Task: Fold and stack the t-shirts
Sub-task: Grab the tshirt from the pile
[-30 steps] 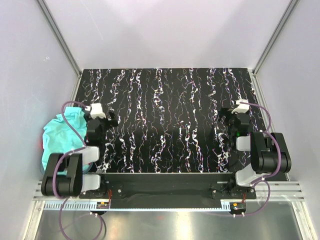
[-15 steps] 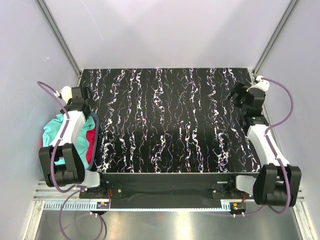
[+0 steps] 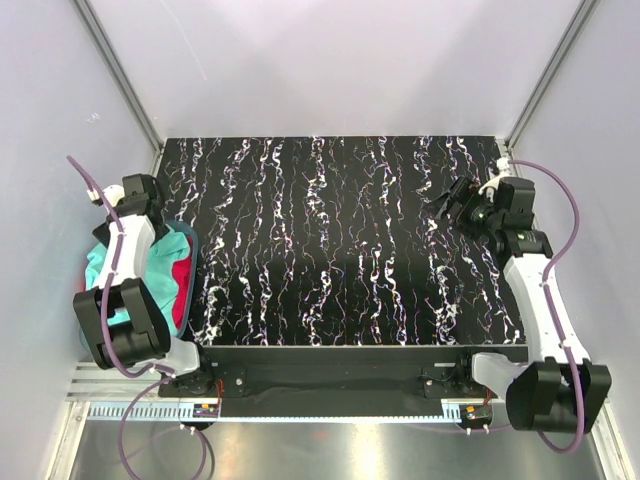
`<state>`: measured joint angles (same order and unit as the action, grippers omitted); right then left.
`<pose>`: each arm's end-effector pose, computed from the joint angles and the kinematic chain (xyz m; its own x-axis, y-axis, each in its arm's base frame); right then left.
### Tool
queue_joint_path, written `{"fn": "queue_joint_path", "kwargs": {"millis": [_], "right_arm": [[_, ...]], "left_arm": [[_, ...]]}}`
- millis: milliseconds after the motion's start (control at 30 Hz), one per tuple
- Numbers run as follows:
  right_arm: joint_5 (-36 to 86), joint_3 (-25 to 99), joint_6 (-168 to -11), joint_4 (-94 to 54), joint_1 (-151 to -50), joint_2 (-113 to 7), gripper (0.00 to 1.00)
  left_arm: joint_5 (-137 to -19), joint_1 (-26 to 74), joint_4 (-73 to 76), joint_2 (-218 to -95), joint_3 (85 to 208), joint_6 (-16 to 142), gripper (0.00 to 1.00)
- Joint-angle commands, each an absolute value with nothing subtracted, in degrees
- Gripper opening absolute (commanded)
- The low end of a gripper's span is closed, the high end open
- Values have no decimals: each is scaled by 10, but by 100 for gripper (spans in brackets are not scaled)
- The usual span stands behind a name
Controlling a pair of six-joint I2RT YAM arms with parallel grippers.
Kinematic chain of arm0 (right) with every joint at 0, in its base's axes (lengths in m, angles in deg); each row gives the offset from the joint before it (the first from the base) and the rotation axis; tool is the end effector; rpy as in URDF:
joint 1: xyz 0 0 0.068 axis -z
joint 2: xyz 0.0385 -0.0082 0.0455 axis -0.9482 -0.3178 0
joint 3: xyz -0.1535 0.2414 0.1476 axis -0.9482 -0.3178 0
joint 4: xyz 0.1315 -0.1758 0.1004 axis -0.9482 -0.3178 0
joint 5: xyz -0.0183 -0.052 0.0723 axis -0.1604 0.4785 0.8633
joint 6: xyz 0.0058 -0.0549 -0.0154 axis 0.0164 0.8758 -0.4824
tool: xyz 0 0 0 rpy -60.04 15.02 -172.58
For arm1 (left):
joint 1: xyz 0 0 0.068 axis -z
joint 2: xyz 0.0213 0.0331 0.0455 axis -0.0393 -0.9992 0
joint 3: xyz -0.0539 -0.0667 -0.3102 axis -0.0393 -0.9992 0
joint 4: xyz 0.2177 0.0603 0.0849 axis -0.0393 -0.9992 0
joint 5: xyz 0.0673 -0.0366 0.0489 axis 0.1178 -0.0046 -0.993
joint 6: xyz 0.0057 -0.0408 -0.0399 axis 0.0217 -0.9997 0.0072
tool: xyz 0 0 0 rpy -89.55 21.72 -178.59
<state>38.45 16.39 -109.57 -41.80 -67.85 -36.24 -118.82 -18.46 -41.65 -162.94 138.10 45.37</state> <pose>0.2095 0.0015 0.3622 -0.5768 0.4605 -0.6747 0.0117 0.8305 0.5569 0.2469 0.0945 0.3182 -0.4756 -0.5737 -0.6668 -0.8404 0.5203 0.1518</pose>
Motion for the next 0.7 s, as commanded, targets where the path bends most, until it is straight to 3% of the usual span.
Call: {"fn": "queue_joint_path", "kwargs": {"millis": [0, 233, 300, 400, 467, 667], "right_arm": [[466, 200, -1087, -503, -696, -319, 89], [476, 185, -1093, -550, -763, -291, 87], [480, 180, -1100, -550, -777, -285, 86], [489, 185, -1101, -561, -785, -278, 86], [488, 197, -1091, -575, -793, -278, 86], [478, 213, -1072, -608, -816, -270, 86]], "left_arm": [[-1331, -187, -425, -1639, 1376, 502, 89], [-1406, -189, -229, -1601, 1284, 683, 90], [-1421, -190, -192, -1600, 1272, 741, 86], [-1401, -202, -191, -1609, 1278, 721, 69], [-1412, -208, -179, -1623, 1288, 736, 66], [-1428, -245, -177, -1638, 1293, 735, 73]]}}
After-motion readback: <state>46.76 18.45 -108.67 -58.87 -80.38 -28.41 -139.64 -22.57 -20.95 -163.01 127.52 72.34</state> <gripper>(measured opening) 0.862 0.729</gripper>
